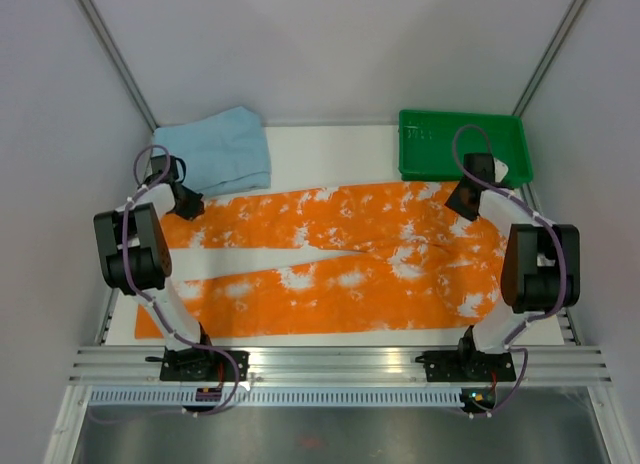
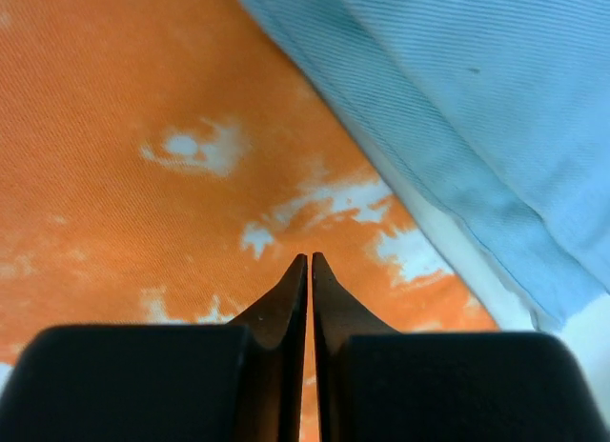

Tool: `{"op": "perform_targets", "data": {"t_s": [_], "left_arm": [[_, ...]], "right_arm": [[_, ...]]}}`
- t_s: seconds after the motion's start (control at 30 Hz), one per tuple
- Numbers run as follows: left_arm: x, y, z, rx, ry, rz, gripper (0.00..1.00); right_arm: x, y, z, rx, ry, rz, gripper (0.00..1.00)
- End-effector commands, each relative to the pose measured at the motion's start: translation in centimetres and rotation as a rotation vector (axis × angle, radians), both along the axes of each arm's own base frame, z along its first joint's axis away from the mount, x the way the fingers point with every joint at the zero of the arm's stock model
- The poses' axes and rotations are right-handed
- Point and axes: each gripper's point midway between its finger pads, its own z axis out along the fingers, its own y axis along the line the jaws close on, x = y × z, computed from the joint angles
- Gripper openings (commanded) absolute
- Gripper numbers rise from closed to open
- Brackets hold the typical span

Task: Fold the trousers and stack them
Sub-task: Flatten the trousers out

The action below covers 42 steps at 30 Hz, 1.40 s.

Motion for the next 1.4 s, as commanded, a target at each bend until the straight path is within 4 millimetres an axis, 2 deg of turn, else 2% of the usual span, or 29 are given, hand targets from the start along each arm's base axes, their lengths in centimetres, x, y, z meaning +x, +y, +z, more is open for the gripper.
{"op": "perform_targets", "data": {"t_s": [0.0, 0.03, 0.07, 0.1, 0.13, 0.17, 0.2, 0.23, 0.27, 0.3, 0.33, 0.37, 0.4, 0.43, 0.47, 0.53, 0.73, 0.77, 0.93, 1.1, 1.3, 1.37], "left_arm": [[2.4, -0.2, 8.2, 0.074, -0.214, -0.158, 0.10], [2.8, -0.7, 10.0, 0.081, -0.260, -0.198, 0.16], [2.7, -1.3, 12.5, 0.100, -0.315, -0.259, 0.26], [2.5, -2.5, 14.1, 0.086, -0.340, -0.332, 0.44], [2.6, -3.1, 15.6, 0.084, -0.376, -0.351, 0.53], [1.8, -3.8, 16.2, 0.087, -0.365, -0.394, 0.60], [1.1, -4.7, 17.7, 0.087, -0.393, -0.432, 0.67], [0.6, -6.1, 18.3, 0.094, -0.400, -0.489, 0.69], [-0.2, -6.9, 18.4, 0.088, -0.387, -0.520, 0.69], [-0.9, -7.9, 19.5, 0.090, -0.408, -0.552, 0.70], [-1.6, -9.4, 19.4, 0.086, -0.407, -0.599, 0.70], [-2.1, -10.3, 19.5, 0.079, -0.407, -0.624, 0.70], [-2.9, -11.1, 20.1, 0.067, -0.420, -0.647, 0.70], [-3.5, -12.0, 19.8, 0.051, -0.417, -0.671, 0.70], [-4.0, -12.6, 19.9, 0.031, -0.421, -0.686, 0.69], [-4.9, -13.1, 20.0, 0.018, -0.424, -0.695, 0.69], [-6.7, -14.0, 21.6, 0.014, -0.445, -0.740, 0.68], [-7.1, -14.2, 21.8, 0.010, -0.449, -0.749, 0.68], [-8.4, -13.8, 24.0, 0.046, -0.467, -0.733, 0.70], [-7.9, -12.9, 27.4, 0.121, -0.513, -0.713, 0.75], [-6.3, -11.8, 29.2, 0.177, -0.524, -0.674, 0.80], [-5.7, -11.5, 29.0, 0.191, -0.507, -0.677, 0.80]], "right_arm": [[0.7, -0.6, 8.8, -0.051, -0.181, 0.041, 0.50], [0.1, -0.7, 9.6, -0.056, -0.179, 0.043, 0.61], [-0.3, -0.8, 10.7, -0.065, -0.192, 0.040, 0.80], [-1.6, -1.0, 12.0, -0.073, -0.194, 0.021, 0.87], [-2.5, -1.2, 12.3, -0.077, -0.184, 0.003, 0.90], [-3.5, -1.3, 12.5, -0.079, -0.172, -0.014, 0.91], [-5.0, -1.6, 12.8, -0.086, -0.169, -0.036, 0.90], [-6.7, -1.6, 12.3, -0.072, -0.131, -0.072, 0.87], [-8.4, -1.5, 11.0, -0.061, -0.092, -0.088, 0.66], [-9.5, -1.1, 11.5, -0.041, -0.117, -0.093, 0.53], [-10.7, -0.7, 10.8, -0.005, -0.108, -0.123, 0.40], [-12.6, -0.3, 8.7, 0.019, -0.063, -0.144, 0.20], [-13.8, 0.1, 8.9, 0.050, -0.090, -0.168, 0.16], [-15.0, 0.4, 8.1, 0.075, -0.074, -0.191, 0.11], [-16.5, 1.0, 6.7, 0.121, -0.069, -0.222, 0.02], [-18.2, 1.9, 4.9, 0.183, -0.068, -0.243, 0.00], [-19.9, 3.2, 0.7, 0.240, 0.000, -0.222, 0.00], [-20.5, 3.3, -0.6, 0.230, 0.060, -0.201, 0.00], [-22.8, 3.5, -4.3, 0.195, 0.271, -0.108, 0.00], [-23.5, 4.4, -5.0, 0.195, 0.357, -0.046, 0.00], [-25.2, 6.5, -5.5, 0.185, 0.426, -0.026, 0.00], [-25.3, 7.4, -5.1, 0.160, 0.436, -0.017, 0.00]]}}
